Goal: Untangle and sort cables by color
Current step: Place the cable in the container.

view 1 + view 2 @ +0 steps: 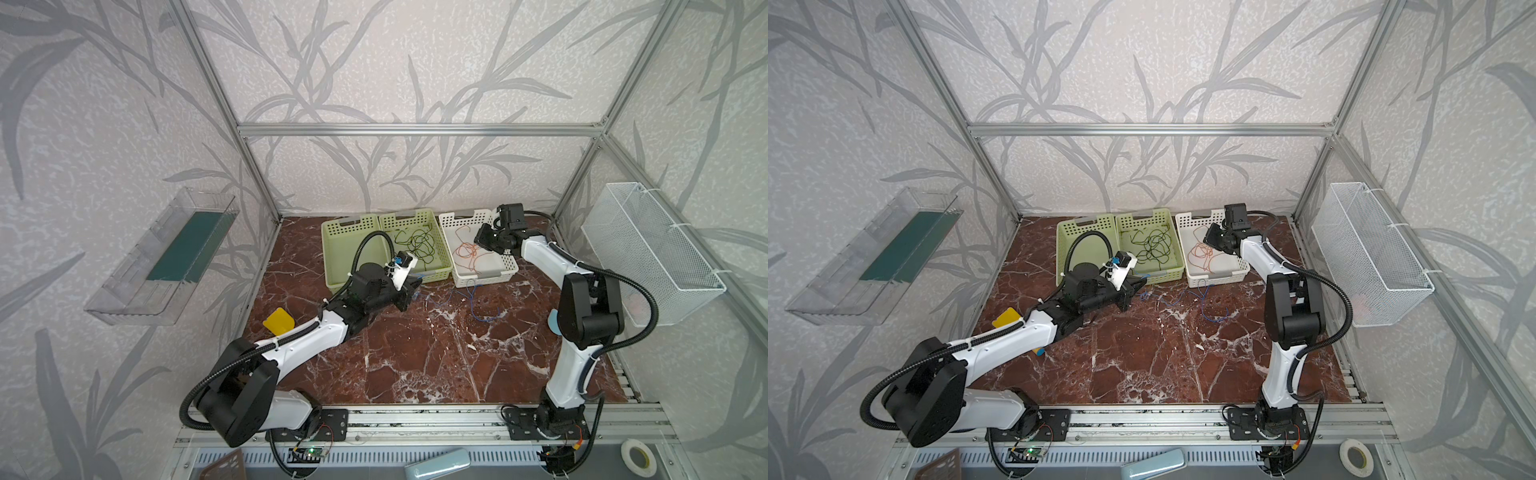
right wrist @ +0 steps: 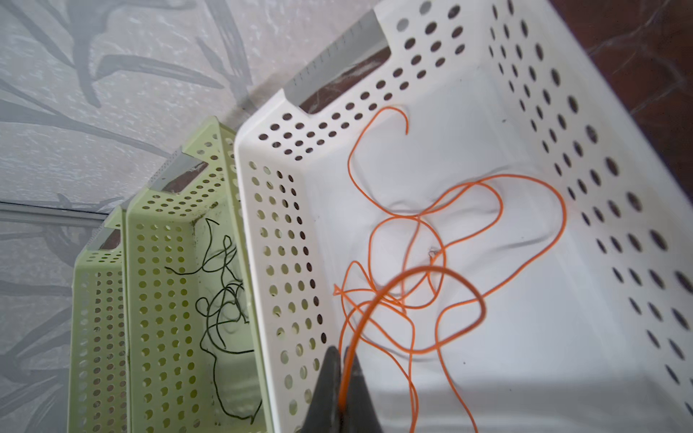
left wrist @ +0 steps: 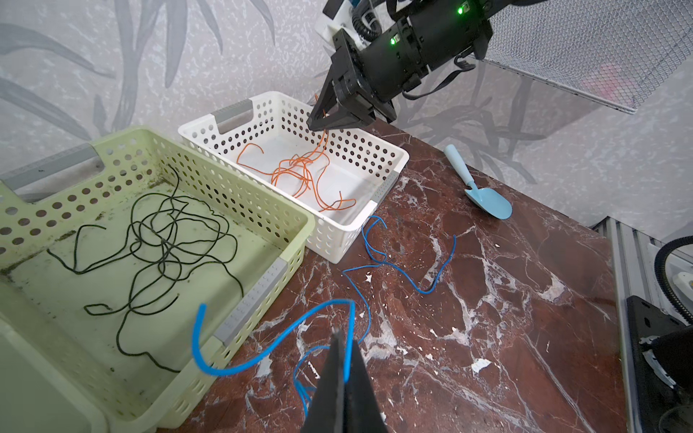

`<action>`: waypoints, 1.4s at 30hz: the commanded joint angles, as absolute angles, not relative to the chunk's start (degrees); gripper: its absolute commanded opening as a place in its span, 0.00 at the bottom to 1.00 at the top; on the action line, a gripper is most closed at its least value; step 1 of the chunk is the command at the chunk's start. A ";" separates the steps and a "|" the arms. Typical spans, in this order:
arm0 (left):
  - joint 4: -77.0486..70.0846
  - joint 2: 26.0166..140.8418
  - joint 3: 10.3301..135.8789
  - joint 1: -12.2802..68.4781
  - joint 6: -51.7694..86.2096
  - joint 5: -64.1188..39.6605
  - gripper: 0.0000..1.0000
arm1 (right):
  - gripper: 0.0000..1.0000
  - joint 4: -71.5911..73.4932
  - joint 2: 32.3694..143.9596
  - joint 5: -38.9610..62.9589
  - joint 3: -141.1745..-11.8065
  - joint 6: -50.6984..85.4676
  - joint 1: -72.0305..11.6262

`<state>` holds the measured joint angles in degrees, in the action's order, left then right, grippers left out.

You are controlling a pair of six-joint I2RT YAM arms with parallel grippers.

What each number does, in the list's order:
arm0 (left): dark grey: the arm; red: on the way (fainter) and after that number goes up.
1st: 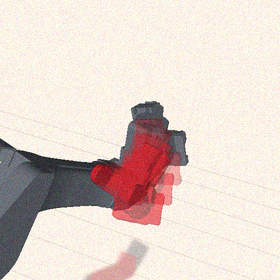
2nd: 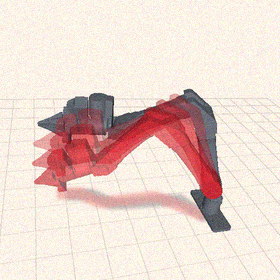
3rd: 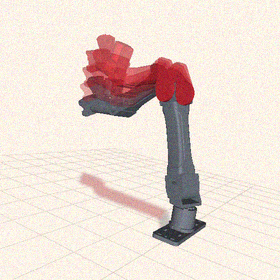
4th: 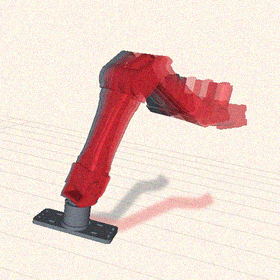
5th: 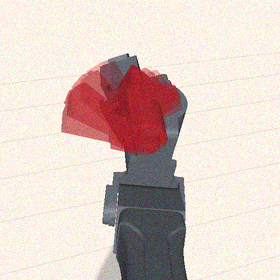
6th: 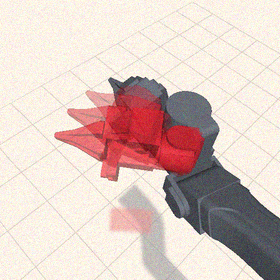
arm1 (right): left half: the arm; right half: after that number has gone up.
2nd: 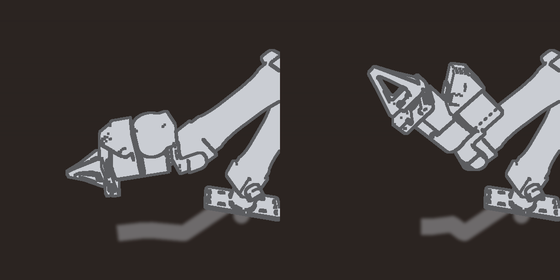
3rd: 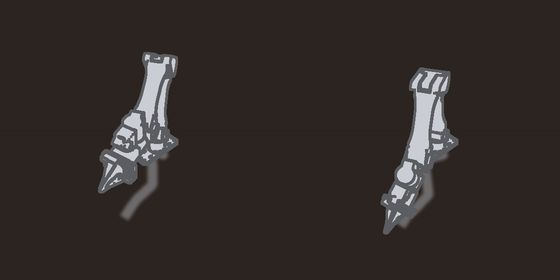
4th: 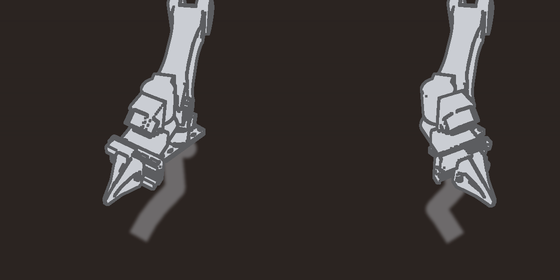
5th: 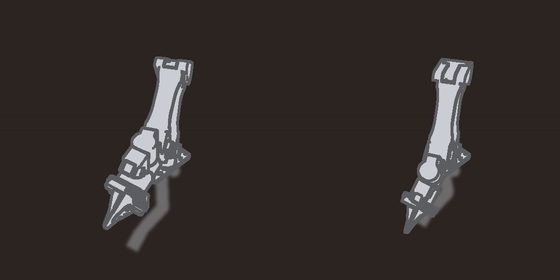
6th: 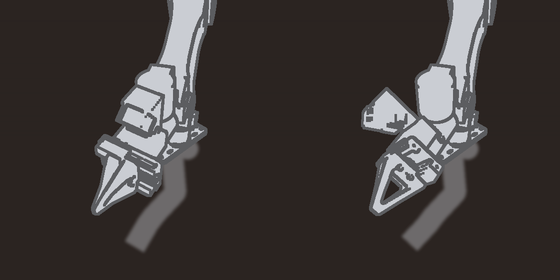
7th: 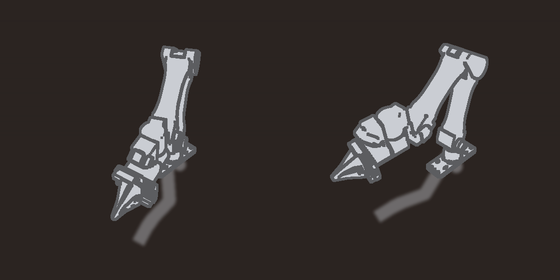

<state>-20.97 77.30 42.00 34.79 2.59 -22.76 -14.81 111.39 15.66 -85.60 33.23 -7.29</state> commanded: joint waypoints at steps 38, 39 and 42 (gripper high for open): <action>-24.07 69.30 62.60 36.15 -1.54 -24.79 0.00 | 0.81 -26.58 88.70 -2.24 -53.75 18.50 -27.18; -23.78 69.26 63.49 36.12 -2.06 -24.65 0.00 | 0.79 -26.16 89.60 -2.01 -53.38 18.95 -27.20; -21.07 69.15 67.38 36.13 -5.24 -23.92 0.00 | 0.74 -24.56 92.06 -1.34 -51.99 19.69 -27.91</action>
<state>-21.78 69.49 63.70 35.97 -1.61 -23.86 -26.24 90.70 -1.43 -52.97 17.67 -27.49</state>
